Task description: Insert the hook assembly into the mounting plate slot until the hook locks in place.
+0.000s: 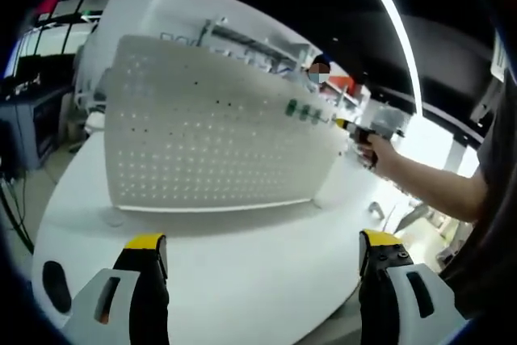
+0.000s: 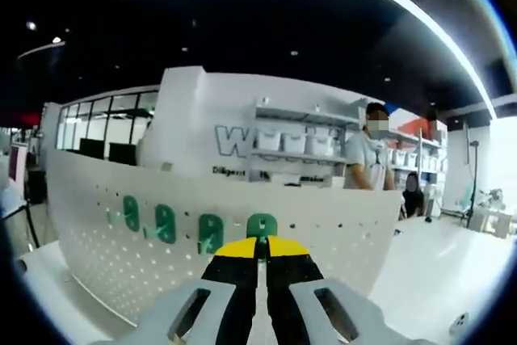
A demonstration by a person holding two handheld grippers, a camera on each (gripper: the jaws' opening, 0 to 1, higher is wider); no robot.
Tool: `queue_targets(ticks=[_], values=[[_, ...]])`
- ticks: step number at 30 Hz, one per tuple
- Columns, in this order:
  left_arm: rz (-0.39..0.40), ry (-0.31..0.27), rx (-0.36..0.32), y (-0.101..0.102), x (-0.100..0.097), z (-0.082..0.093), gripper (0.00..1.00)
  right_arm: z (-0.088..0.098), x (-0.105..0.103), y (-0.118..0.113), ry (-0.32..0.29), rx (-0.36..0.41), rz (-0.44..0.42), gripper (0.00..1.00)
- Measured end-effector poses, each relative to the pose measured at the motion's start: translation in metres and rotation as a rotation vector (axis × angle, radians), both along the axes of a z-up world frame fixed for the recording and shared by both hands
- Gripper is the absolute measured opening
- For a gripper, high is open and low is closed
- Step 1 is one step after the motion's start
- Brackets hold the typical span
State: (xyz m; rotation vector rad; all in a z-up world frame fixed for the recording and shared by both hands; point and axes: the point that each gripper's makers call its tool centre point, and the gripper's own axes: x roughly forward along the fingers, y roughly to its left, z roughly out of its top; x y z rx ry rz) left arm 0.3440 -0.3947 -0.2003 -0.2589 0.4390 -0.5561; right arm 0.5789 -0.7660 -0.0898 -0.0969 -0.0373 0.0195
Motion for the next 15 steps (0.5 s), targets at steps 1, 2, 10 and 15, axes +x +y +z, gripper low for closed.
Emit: queue_targets(ticks=[1, 2, 10, 15], values=[[-0.002, 0.0, 0.002, -0.001, 0.001, 0.0, 1.0, 0.0, 0.002, 0.0, -0.003, -0.001, -0.001, 0.0], [-0.002, 0.001, 0.003, -0.001, 0.001, -0.001, 1.0, 0.0, 0.003, 0.0, -0.008, 0.001, 0.002, 0.0], [0.009, 0.009, 0.003, 0.0, 0.003, -0.003, 1.0, -0.003, 0.011, 0.002, -0.02, 0.01, 0.011, 0.0], [0.014, 0.015, 0.001, 0.0, 0.003, -0.005, 1.0, -0.004, 0.015, -0.001, -0.022, 0.023, 0.012, 0.0]])
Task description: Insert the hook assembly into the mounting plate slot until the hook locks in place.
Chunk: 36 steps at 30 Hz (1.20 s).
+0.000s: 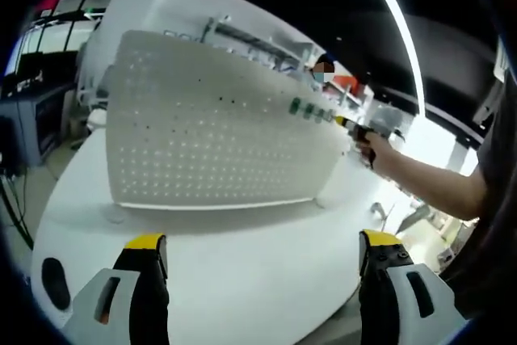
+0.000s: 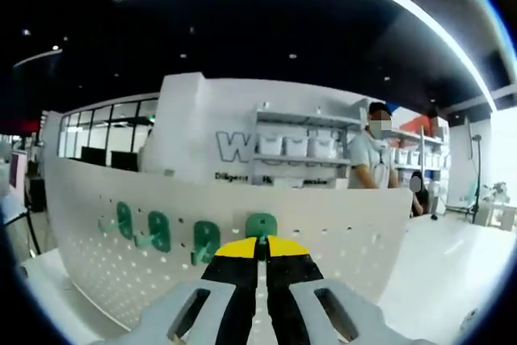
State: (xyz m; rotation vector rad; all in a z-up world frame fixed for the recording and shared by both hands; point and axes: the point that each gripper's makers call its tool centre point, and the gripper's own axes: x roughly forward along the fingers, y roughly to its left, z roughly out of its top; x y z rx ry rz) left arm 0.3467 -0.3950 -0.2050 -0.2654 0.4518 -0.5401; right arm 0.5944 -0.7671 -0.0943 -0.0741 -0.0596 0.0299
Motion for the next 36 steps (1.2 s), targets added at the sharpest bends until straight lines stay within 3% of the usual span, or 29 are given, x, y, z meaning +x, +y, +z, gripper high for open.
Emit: queue_targets(ticks=[20, 30, 36], values=[[-0.012, 0.004, 0.004, -0.006, 0.002, 0.0, 1.0, -0.015, 0.004, 0.0, 0.013, -0.001, 0.004, 0.0], [-0.014, 0.004, 0.001, -0.006, 0.0, 0.0, 1.0, -0.014, 0.002, 0.002, 0.016, -0.035, -0.002, 0.0], [-0.011, 0.005, 0.0, -0.004, -0.002, 0.0, 1.0, -0.009, -0.002, 0.008, 0.048, -0.008, -0.022, 0.01]])
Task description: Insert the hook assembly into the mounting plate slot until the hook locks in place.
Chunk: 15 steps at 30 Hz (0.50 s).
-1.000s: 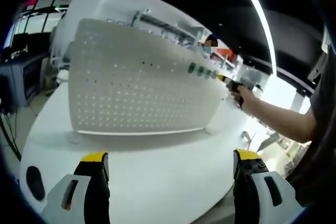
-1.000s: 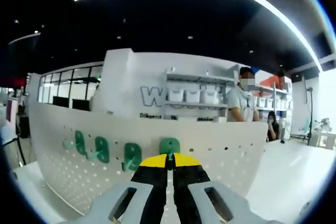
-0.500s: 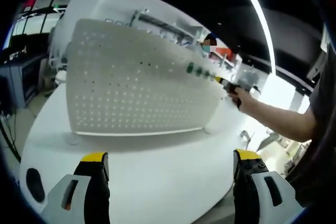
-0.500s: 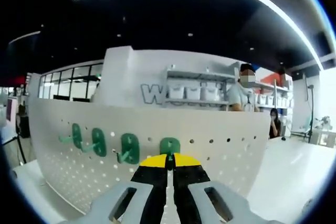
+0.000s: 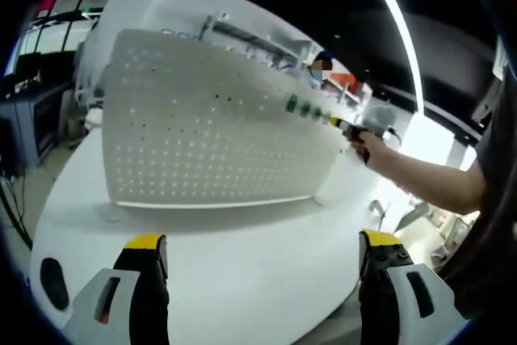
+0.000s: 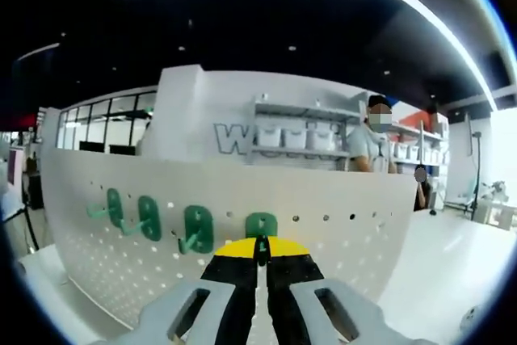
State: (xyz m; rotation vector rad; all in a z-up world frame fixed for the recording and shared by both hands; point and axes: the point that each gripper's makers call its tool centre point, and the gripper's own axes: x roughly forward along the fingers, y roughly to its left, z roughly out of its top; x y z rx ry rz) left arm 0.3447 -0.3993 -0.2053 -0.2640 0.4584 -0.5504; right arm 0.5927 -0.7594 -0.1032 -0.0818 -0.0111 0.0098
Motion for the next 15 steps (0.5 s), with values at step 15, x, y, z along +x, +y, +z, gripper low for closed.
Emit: queue_targets(ticks=[15], values=[[0.028, -0.014, -0.005, 0.012, -0.008, 0.004, 1.0, 0.01, 0.004, -0.011, 0.02, -0.01, -0.019, 0.04]])
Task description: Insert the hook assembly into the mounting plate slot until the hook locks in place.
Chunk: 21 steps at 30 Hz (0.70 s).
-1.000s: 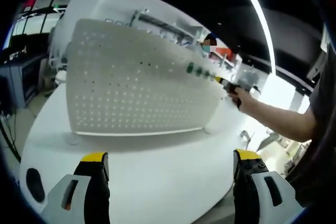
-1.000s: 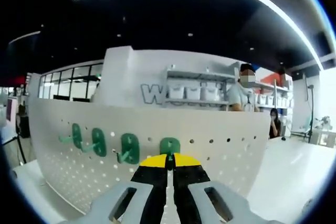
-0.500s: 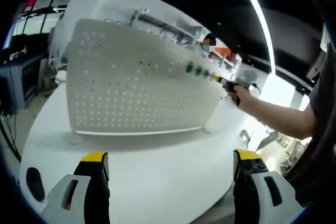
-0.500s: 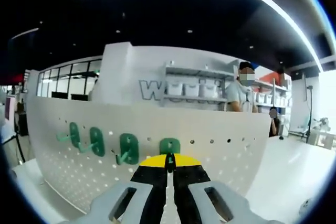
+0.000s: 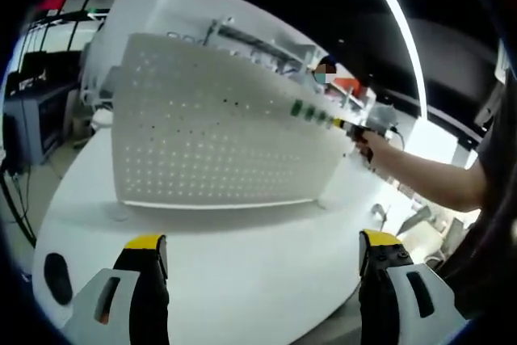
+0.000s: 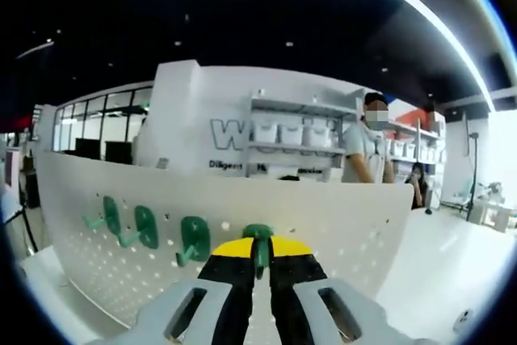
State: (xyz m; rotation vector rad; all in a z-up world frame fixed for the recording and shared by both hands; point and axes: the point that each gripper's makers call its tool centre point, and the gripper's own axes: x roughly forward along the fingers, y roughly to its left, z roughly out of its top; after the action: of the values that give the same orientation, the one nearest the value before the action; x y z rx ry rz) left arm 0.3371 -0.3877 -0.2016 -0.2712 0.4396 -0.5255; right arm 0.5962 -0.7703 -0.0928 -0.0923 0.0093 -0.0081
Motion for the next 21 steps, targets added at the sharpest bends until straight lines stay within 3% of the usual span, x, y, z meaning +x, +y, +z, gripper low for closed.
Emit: queue_targets(ticks=[8, 12, 18, 21], values=[[-0.004, -0.021, -0.007, -0.001, -0.004, 0.007, 1.0, 0.016, -0.018, -0.007, -0.023, -0.017, -0.025, 0.06], [-0.003, -0.03, -0.008, 0.0, -0.009, 0.009, 1.0, 0.02, -0.032, -0.009, -0.031, 0.021, -0.02, 0.1], [-0.013, -0.035, -0.005, -0.001, -0.014, 0.011, 1.0, 0.012, -0.056, -0.01, -0.006, 0.015, -0.012, 0.16], [-0.025, -0.04, 0.001, -0.003, -0.016, 0.013, 1.0, -0.001, -0.072, -0.006, 0.03, 0.024, 0.011, 0.22]])
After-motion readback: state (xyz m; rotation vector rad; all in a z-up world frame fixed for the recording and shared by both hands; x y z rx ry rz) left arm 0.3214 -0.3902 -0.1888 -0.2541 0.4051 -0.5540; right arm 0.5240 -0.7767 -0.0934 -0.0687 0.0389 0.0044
